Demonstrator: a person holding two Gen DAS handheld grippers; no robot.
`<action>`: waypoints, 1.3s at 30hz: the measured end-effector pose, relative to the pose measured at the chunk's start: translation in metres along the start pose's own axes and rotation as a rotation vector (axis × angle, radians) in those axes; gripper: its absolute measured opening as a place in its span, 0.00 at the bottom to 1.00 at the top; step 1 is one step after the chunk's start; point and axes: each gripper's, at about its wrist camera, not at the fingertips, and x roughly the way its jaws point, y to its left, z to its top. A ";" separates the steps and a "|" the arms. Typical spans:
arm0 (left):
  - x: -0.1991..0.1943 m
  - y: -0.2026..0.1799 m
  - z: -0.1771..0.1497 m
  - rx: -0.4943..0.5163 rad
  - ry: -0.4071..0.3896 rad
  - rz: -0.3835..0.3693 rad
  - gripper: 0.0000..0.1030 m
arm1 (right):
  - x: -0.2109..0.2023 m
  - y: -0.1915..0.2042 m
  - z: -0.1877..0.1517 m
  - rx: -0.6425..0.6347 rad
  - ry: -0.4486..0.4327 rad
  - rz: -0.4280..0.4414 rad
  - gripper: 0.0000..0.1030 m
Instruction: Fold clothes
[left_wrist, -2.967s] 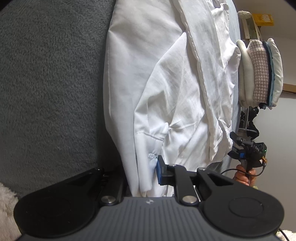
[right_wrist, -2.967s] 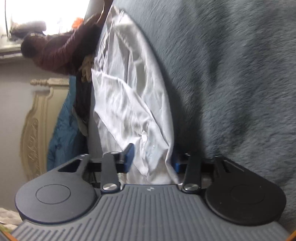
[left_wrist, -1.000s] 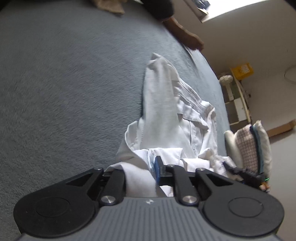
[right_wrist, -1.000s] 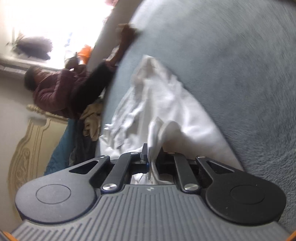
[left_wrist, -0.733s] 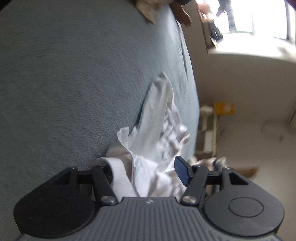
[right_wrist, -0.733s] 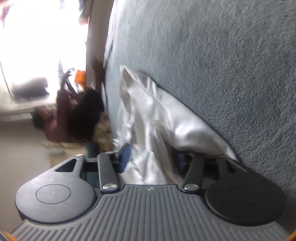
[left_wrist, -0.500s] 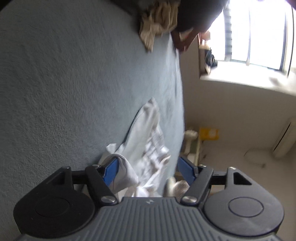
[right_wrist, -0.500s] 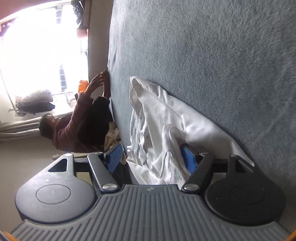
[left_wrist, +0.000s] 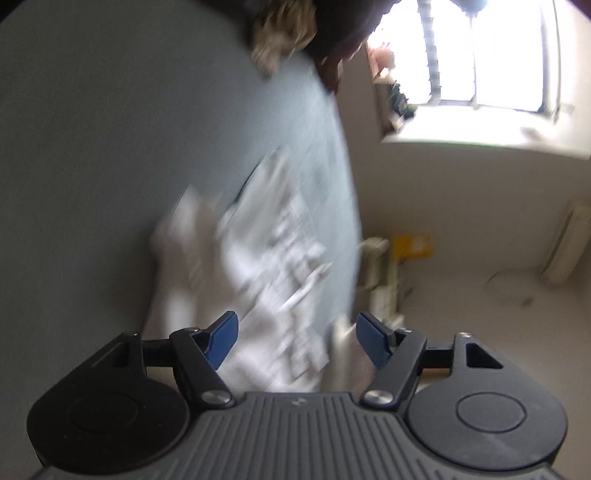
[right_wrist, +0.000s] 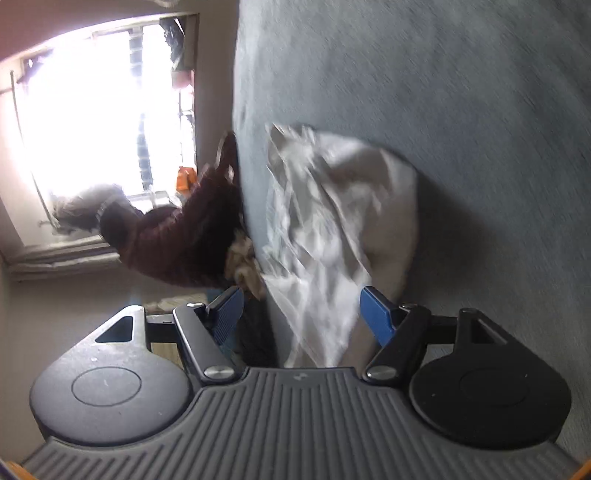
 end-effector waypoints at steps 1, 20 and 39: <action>0.003 0.004 -0.015 0.016 0.020 0.028 0.68 | 0.000 -0.006 -0.010 -0.008 -0.001 -0.026 0.68; 0.051 0.075 -0.065 -0.135 -0.154 0.111 0.47 | 0.024 -0.056 -0.009 0.049 -0.294 -0.008 0.27; 0.055 0.059 -0.056 -0.029 -0.177 0.185 0.01 | 0.057 -0.025 0.013 -0.013 -0.331 -0.041 0.01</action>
